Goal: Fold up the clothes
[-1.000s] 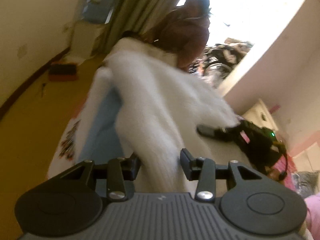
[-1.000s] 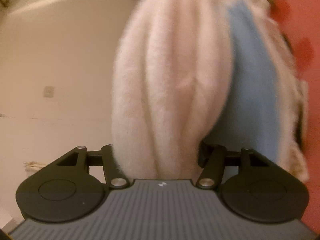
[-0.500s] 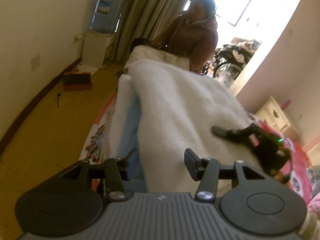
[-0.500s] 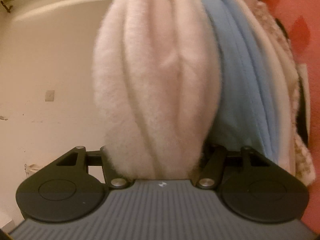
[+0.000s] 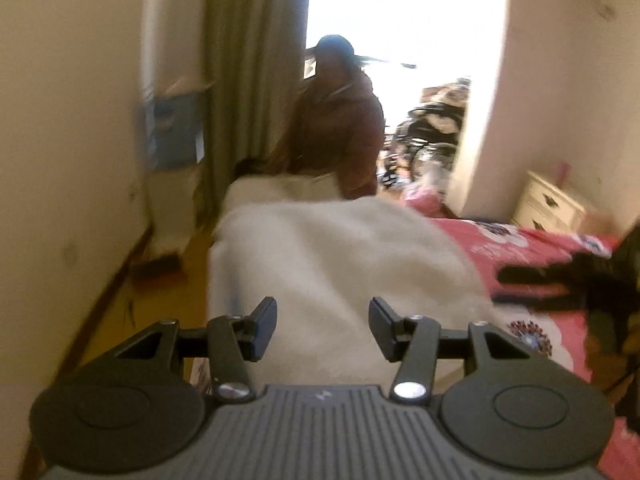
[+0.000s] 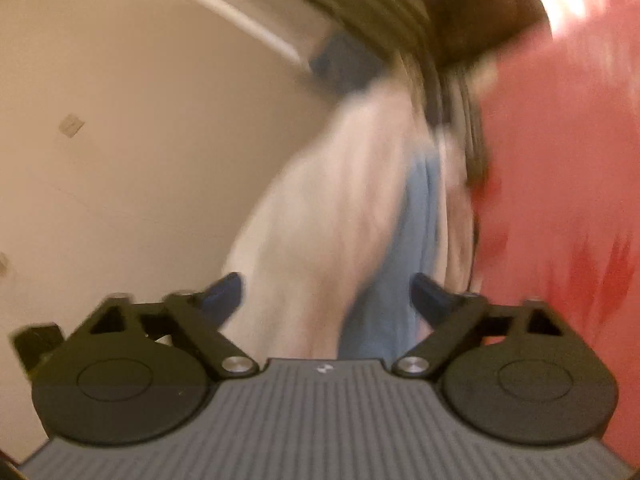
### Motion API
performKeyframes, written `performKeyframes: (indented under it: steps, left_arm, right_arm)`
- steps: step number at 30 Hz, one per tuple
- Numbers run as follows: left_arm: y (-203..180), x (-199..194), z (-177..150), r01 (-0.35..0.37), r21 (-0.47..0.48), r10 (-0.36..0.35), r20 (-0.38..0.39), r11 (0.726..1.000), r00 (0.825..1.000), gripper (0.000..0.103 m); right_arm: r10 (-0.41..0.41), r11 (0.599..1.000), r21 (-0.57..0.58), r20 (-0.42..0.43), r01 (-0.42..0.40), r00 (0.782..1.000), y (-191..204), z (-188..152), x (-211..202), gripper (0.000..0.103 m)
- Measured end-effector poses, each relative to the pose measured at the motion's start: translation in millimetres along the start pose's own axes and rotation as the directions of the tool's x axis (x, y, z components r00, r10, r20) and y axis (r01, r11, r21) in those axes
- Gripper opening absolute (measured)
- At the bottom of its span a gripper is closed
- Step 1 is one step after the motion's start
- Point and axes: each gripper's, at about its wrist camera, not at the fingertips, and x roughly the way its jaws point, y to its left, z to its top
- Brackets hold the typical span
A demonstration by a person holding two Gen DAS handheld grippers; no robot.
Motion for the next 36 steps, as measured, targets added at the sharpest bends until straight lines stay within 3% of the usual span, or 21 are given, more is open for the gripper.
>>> performKeyframes:
  steps: [2, 5, 8, 10, 13, 19, 24, 30, 32, 36]
  left_arm:
    - [-17, 7, 4, 0.011, 0.074, -0.012, 0.009, 0.997, 1.000, 0.052]
    - [-22, 38, -18, -0.086, 0.154, 0.102, -0.097, 0.984, 0.990, 0.054]
    - [-6, 41, -27, -0.073, 0.098, 0.085, -0.122, 0.992, 0.989, 0.056]
    - [4, 39, -28, -0.062, 0.055, 0.069, -0.130, 0.997, 0.989, 0.056]
    - [5, 36, -22, -0.079, 0.078, 0.090, -0.138, 0.994, 0.986, 0.056]
    - [-8, 30, -25, -0.099, 0.216, 0.129, -0.132, 0.971, 0.983, 0.056]
    - [-2, 36, -25, -0.084, 0.153, 0.106, -0.140, 0.985, 0.984, 0.058]
    - [-5, 36, -31, -0.078, 0.179, 0.103, -0.133, 0.981, 0.986, 0.059]
    - [-3, 37, -31, -0.080, 0.168, 0.103, -0.134, 0.983, 0.986, 0.059]
    - [-1, 35, -32, -0.078, 0.150, 0.098, -0.133, 0.986, 0.986, 0.059]
  right_arm:
    - [-0.007, 0.988, -0.151, 0.063, 0.016, 0.998, 20, 3, -6, 0.055]
    - [-0.062, 0.957, -0.281, 0.045, 0.072, 0.997, 19, -22, 13, 0.042]
    - [-0.132, 0.912, -0.391, 0.013, 0.127, 0.991, 12, -53, 38, 0.042]
    - [-0.136, 0.900, -0.416, 0.015, 0.130, 0.991, 16, -59, 38, 0.042]
    - [-0.137, 0.882, -0.454, 0.013, 0.128, 0.991, 22, -47, 44, 0.043]
    - [-0.116, 0.845, -0.520, 0.049, 0.125, 0.992, 22, -32, 55, 0.040]
    - [-0.097, 0.811, -0.572, 0.078, 0.124, 0.992, 22, -19, 65, 0.038]
    - [-0.071, 0.766, -0.631, 0.110, 0.125, 0.991, 22, -4, 76, 0.036]
    - [-0.077, 0.753, -0.638, 0.158, 0.161, 0.985, 29, 16, 83, 0.036]
    - [-0.180, 0.730, -0.624, 0.219, 0.280, 0.959, 18, 65, 141, 0.036]
